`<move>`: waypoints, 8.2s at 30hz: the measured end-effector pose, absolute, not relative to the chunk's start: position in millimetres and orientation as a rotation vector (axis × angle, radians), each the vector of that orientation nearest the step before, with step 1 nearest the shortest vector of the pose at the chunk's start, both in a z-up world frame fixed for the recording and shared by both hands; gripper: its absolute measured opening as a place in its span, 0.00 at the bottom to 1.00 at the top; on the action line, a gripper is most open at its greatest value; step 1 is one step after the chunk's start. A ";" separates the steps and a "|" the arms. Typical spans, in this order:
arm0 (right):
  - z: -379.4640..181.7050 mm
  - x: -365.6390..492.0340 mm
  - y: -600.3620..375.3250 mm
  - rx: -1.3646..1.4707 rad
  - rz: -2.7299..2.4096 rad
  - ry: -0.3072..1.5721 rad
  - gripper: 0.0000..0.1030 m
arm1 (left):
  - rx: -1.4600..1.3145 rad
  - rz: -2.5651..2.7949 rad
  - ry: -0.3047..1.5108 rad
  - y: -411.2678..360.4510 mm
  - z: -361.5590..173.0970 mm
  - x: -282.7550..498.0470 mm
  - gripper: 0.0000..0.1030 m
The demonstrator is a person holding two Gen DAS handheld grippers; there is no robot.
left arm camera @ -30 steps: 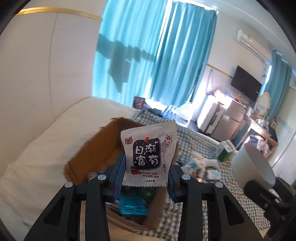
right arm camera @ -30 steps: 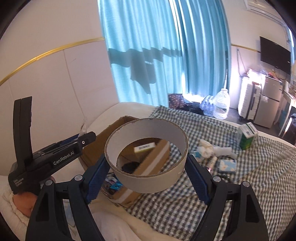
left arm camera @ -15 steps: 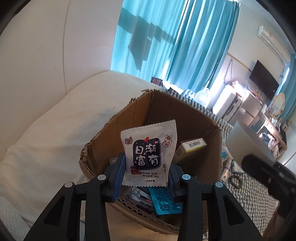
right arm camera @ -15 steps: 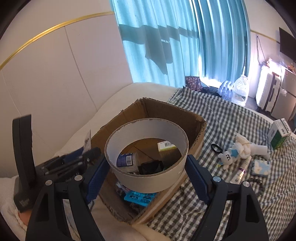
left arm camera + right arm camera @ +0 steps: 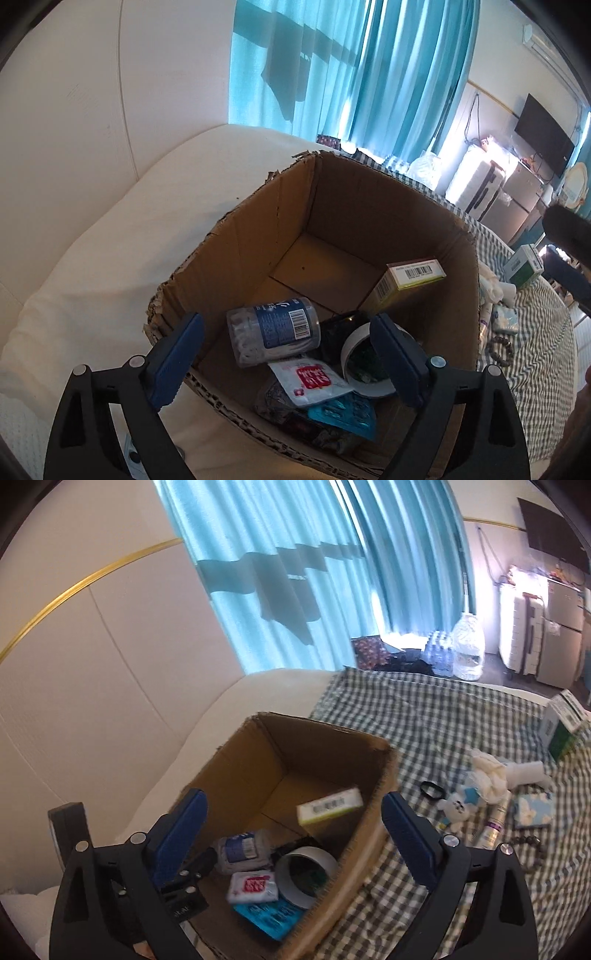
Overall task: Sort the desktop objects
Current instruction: 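Withdraw both tools from the box toward the remaining items, then grasp the clear comb with the left tool while the right tool grasps the bead bracelet, then carry the comb and bracelet over the box and open both tools, then withdraw both tools from the box back toward the sheet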
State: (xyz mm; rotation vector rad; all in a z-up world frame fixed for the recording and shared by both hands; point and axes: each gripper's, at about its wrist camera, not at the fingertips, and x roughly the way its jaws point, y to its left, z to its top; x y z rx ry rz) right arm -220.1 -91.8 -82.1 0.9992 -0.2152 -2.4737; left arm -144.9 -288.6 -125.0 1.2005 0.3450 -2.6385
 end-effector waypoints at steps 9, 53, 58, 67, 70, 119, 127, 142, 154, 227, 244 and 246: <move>-99.0 -177.4 -7.1 1.073 -2.606 -0.283 0.93 | 1.175 -2.753 0.318 -234.9 -100.6 -135.8 0.96; -200.2 -130.1 227.6 1.253 -2.974 -0.490 0.99 | 1.467 -2.873 -0.077 16.1 -213.7 -172.2 1.00; -216.6 -161.3 219.1 1.274 -2.914 -0.429 0.99 | 1.485 -2.813 -0.061 10.3 -237.3 -202.8 1.00; -242.4 -221.0 189.9 1.288 -2.786 -0.337 0.99 | 1.495 -2.685 -0.048 -14.4 -274.5 -243.7 1.00; -251.1 -242.2 184.3 1.297 -2.771 -0.349 0.99 | 1.474 -2.679 -0.091 -10.3 -282.5 -251.4 1.00; -167.1 -133.8 182.4 1.252 -2.834 -0.523 0.11 | 1.618 -3.016 -0.157 17.8 -182.1 -131.4 0.22; -143.9 -110.1 172.6 1.198 -2.848 -0.485 0.11 | 1.589 -3.036 -0.103 7.3 -160.6 -113.7 0.07; -158.7 -105.9 177.6 1.258 -2.816 -0.478 0.11 | 1.866 -2.837 -0.118 13.7 -235.8 -127.1 0.43; -201.7 -135.7 188.1 1.383 -2.734 -0.491 0.11 | 1.938 -2.787 -0.046 21.4 -278.8 -164.2 0.34; -90.3 -175.5 -39.9 1.024 -2.643 -0.107 0.72 | 1.354 -2.627 0.169 -245.9 -114.6 -141.0 0.95; -113.5 -87.1 138.8 1.081 -2.917 -0.258 0.79 | 1.408 -2.874 0.051 -70.3 -108.8 -108.5 1.00; -116.6 -83.7 148.7 1.078 -2.933 -0.274 0.79 | 1.448 -2.882 0.014 -53.9 -117.3 -111.0 1.00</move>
